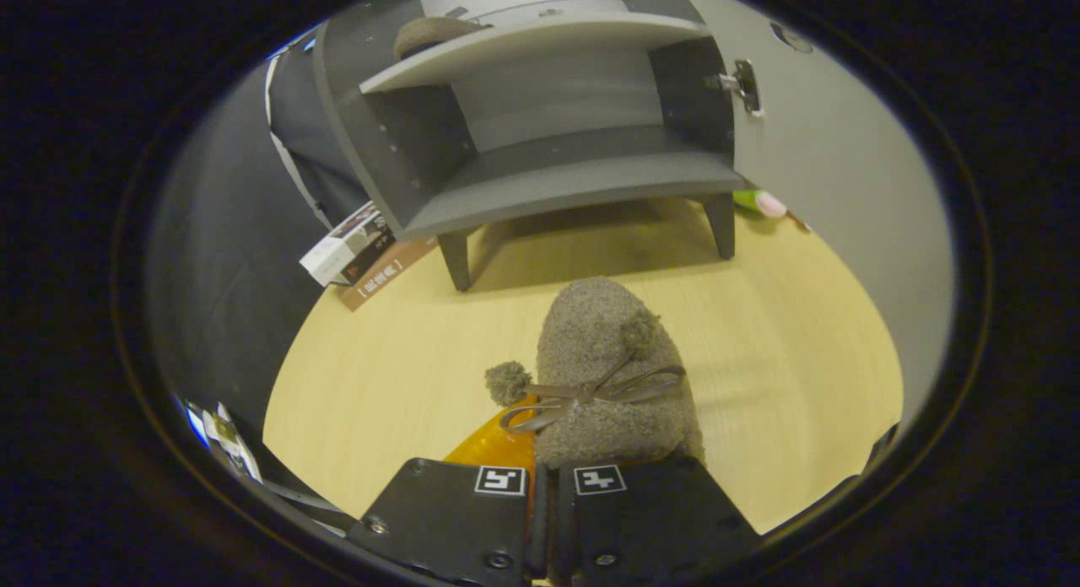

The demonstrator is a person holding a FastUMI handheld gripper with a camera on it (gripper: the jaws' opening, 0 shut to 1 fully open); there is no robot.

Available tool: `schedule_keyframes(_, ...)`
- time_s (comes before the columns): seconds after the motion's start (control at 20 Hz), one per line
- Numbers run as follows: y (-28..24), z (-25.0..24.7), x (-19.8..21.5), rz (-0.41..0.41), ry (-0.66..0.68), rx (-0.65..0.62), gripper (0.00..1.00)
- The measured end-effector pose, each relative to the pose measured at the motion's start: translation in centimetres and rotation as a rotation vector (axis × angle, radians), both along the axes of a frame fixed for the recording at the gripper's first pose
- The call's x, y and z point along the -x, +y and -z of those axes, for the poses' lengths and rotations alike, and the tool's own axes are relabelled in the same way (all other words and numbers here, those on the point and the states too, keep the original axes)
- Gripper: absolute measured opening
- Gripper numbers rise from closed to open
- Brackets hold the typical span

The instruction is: Open the shoe cabinet door, grab the shoes and put them into the shoe cabinet, then close the shoe cabinet door.

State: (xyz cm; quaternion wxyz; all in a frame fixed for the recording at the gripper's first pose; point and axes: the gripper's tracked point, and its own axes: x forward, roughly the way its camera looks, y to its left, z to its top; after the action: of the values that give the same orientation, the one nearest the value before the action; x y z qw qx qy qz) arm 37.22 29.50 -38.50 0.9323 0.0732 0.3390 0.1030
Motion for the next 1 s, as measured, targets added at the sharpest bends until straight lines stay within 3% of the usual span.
schedule_keyframes(0.45, 0.9, -17.5, 2.0, -0.023, -0.282, 0.029, 0.08)
schedule_keyframes(0.75, 0.8, -25.8, -0.3, -0.017, -0.402, 0.070, 0.08)
schedule_keyframes(1.0, 1.1, -31.9, -5.2, -0.015, -0.482, 0.102, 0.08)
